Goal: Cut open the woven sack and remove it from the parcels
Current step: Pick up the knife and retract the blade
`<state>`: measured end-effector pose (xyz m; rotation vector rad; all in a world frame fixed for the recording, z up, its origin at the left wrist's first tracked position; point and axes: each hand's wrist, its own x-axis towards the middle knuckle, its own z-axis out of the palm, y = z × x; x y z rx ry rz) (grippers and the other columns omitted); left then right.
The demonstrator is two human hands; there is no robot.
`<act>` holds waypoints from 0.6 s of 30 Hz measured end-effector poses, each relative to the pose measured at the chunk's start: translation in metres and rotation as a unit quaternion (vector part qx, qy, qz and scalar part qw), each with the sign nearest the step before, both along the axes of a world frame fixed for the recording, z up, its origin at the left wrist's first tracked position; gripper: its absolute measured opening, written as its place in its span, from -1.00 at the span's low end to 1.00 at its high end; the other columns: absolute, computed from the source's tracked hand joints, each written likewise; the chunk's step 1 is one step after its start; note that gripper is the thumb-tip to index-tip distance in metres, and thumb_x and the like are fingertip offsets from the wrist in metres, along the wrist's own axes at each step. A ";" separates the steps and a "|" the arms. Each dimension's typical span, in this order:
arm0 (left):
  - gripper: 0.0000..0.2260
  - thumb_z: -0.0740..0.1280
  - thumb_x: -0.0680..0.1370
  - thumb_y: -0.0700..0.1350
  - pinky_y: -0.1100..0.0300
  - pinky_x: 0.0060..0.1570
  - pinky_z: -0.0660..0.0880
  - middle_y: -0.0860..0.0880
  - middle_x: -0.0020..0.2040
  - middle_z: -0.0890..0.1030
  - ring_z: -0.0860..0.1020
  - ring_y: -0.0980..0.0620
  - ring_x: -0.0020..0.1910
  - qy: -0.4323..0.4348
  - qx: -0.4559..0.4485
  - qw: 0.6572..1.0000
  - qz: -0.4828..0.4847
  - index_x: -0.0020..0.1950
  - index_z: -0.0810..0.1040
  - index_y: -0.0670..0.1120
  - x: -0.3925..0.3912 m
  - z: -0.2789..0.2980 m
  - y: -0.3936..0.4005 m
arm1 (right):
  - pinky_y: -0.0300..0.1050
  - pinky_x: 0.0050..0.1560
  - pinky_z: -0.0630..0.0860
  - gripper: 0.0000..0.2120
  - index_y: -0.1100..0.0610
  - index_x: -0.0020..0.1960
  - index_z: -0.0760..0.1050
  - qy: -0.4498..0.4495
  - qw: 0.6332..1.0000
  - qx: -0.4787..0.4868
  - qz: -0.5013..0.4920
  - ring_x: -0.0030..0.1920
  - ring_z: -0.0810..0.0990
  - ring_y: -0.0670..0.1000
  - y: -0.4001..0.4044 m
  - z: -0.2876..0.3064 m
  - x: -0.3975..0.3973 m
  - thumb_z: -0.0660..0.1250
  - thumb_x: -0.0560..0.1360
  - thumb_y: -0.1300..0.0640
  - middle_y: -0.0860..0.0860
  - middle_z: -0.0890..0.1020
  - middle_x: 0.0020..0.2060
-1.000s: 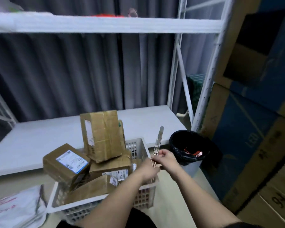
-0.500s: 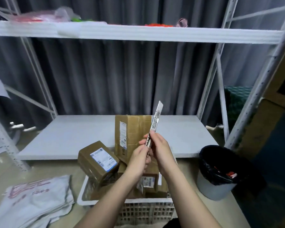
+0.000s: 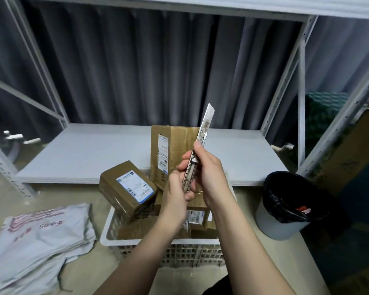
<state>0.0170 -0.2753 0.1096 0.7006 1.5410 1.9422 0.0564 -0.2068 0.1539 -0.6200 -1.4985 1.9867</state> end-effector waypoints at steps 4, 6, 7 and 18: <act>-0.57 -0.15 0.63 -0.06 0.41 -0.61 0.14 0.10 -0.59 0.34 0.23 0.21 -0.63 0.003 -0.036 0.999 0.015 -0.35 0.32 -0.11 -0.001 0.001 -0.005 | -0.27 -0.56 0.33 -0.68 0.19 -0.08 0.52 0.012 0.999 -0.031 0.034 -0.42 0.61 0.01 -0.007 -0.004 -0.001 0.14 0.62 -0.01 0.07 0.66 -0.35; -0.57 -0.14 0.63 -0.04 0.42 -0.63 0.13 0.09 -0.57 0.36 0.22 0.21 -0.65 -0.027 -0.039 0.999 0.009 -0.35 0.33 -0.10 -0.003 0.004 -0.009 | -0.20 -0.45 0.39 -0.75 0.15 0.01 0.53 0.027 0.997 -0.047 0.053 -0.12 0.65 0.16 -0.009 -0.009 -0.004 0.13 0.63 0.06 0.07 0.70 -0.23; -0.57 -0.14 0.63 -0.03 0.41 -0.64 0.13 0.09 -0.59 0.36 0.21 0.22 -0.66 -0.043 -0.042 0.998 0.004 -0.34 0.33 -0.10 -0.004 0.006 -0.010 | -0.16 -0.35 0.44 -0.78 0.12 0.07 0.53 0.033 0.996 -0.053 0.065 0.00 0.63 0.20 -0.010 -0.011 -0.006 0.13 0.63 0.09 0.08 0.71 -0.15; -0.61 -0.10 0.62 0.02 0.40 -0.68 0.05 0.09 -0.65 0.21 0.11 0.19 -0.70 -0.110 -0.054 0.992 -0.010 -0.30 0.32 -0.07 -0.007 0.011 -0.013 | -0.28 -0.53 0.34 -0.77 0.06 0.11 0.56 -0.049 0.996 -0.032 0.065 -0.44 0.48 0.03 -0.018 -0.023 -0.008 0.15 0.62 0.05 0.14 0.58 -0.30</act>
